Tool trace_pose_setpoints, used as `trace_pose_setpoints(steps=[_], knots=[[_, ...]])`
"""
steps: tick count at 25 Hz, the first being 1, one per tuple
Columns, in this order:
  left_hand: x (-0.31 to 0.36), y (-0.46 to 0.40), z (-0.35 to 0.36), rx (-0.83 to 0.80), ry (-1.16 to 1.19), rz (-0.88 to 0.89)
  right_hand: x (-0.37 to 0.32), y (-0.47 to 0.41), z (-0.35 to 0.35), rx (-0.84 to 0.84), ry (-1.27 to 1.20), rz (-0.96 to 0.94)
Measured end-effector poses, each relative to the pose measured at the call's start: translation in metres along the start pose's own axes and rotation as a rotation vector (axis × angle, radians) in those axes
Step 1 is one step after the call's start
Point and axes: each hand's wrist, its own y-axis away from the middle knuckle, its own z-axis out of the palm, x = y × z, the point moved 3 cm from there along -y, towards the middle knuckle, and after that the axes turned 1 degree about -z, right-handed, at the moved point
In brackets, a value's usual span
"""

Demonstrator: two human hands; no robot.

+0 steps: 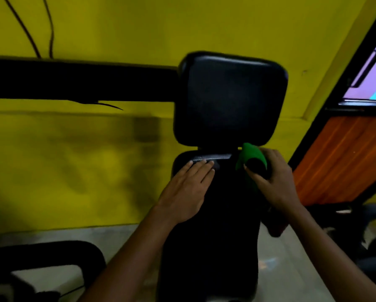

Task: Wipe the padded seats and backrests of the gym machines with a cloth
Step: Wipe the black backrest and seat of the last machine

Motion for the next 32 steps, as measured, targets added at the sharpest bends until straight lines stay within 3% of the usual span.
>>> trace_pose_setpoints(steps=[5, 9, 18, 21, 24, 28, 32], knots=[[-0.022, 0.006, -0.016, -0.14, 0.021, 0.048, -0.007, -0.009, 0.006, -0.107, 0.167, -0.075], [-0.031, 0.02, -0.026, -0.178, 0.082, -0.042, -0.022, -0.012, 0.016, -0.113, 0.245, -0.197], [-0.059, 0.1, -0.055, -0.058, 0.124, -0.309, -0.101, -0.014, 0.078, -0.193, 0.599, -0.591], [-0.064, 0.128, -0.061, -0.103, 0.194, -0.427, -0.132, -0.019, 0.105, -0.295, 0.755, -0.688], [-0.067, 0.16, -0.064, -0.093, 0.09, -0.457, -0.146, -0.015, 0.125, -0.384, 0.902, -0.71], [-0.068, 0.189, -0.071, 0.019, -0.004, -0.46, -0.151, 0.009, 0.153, -0.468, 1.004, -0.85], [-0.064, 0.201, -0.075, 0.088, -0.028, -0.494, -0.133, 0.064, 0.191, -0.762, 1.08, -1.047]])
